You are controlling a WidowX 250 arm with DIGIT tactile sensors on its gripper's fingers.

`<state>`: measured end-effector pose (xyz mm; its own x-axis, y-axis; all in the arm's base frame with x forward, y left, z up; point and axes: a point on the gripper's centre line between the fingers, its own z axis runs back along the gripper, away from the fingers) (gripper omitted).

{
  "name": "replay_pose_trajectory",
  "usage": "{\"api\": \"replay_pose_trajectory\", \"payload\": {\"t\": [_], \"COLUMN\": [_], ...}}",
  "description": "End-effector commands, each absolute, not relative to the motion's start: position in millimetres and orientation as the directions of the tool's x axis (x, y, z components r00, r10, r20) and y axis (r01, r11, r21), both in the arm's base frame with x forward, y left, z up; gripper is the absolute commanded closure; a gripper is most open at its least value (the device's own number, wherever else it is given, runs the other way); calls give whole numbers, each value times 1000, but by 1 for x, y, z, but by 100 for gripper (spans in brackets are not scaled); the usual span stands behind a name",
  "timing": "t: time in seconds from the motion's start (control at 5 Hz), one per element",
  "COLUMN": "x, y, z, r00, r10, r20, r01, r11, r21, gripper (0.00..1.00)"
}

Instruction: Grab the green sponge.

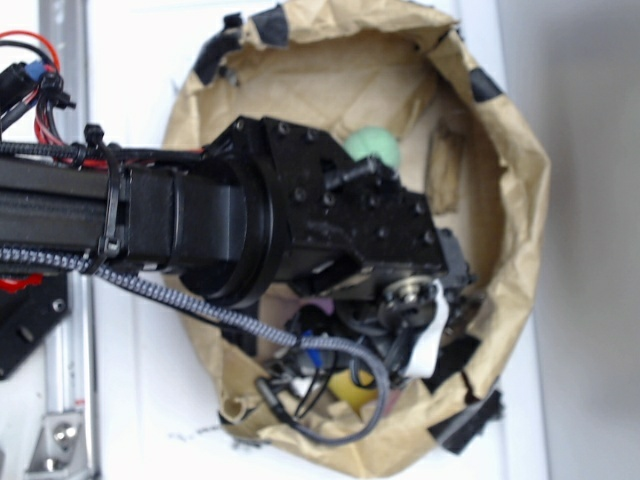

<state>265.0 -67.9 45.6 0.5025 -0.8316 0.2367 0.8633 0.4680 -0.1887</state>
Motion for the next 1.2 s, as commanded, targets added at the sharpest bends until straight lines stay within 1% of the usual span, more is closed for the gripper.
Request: {"api": "replay_pose_trajectory", "payload": {"t": [0.0, 0.2, 0.4, 0.6, 0.8, 1.0], "x": [272, 272, 270, 269, 268, 267], "y": [-52, -60, -68, -78, -84, -93], "z": [101, 92, 84, 73, 53, 31], "r00": [424, 403, 345, 311, 304, 359], "r10": [-814, -823, -836, -850, -867, -890], "r20": [396, 400, 427, 426, 394, 281], "r01": [904, 915, 938, 950, 951, 933], "r11": [407, 360, 284, 264, 254, 341], "r21": [-131, -181, -201, -166, -173, -112], "gripper": [0, 0, 0, 0, 0, 47]}}
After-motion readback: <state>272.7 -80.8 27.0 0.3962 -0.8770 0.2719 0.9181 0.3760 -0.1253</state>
